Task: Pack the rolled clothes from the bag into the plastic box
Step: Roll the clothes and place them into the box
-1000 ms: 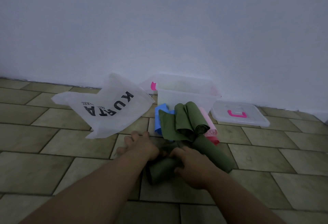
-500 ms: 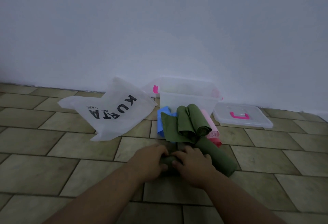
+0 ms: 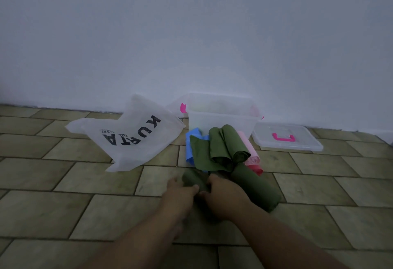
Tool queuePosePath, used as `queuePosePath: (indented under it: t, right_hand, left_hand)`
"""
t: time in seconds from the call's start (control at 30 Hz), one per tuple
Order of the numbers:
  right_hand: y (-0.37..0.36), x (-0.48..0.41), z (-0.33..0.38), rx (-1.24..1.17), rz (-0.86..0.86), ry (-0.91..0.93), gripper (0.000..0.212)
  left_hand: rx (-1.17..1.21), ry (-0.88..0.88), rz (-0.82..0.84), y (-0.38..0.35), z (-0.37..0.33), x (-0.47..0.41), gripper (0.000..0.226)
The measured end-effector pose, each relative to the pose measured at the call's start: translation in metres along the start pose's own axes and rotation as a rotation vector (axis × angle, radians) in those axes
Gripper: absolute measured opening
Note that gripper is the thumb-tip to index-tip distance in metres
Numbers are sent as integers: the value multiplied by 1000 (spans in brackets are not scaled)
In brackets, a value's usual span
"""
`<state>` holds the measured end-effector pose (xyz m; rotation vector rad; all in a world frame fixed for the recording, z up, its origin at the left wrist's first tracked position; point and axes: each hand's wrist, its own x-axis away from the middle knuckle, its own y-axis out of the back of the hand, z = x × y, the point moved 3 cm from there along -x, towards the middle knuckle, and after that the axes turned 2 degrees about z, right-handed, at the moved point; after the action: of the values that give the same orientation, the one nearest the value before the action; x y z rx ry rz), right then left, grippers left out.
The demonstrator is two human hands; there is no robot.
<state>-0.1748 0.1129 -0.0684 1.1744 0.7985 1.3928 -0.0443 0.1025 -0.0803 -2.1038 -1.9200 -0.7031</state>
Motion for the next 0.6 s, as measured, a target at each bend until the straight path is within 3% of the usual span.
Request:
queuePosePath:
  t: [0.17, 0.3, 0.43, 0.6]
  right_hand:
    - [-5, 14, 7, -294, 32, 6, 19]
    - [-15, 26, 15, -633, 155, 59, 24]
    - [-8, 29, 18, -1014, 239, -3, 21]
    - [49, 13, 17, -1113, 268, 28, 28]
  left_hand:
    - [213, 24, 40, -8, 1, -3, 74]
    - [344, 29, 31, 2, 4, -5, 60]
    - [453, 28, 44, 9, 3, 0, 41]
    - [353, -170, 74, 5, -55, -3, 44]
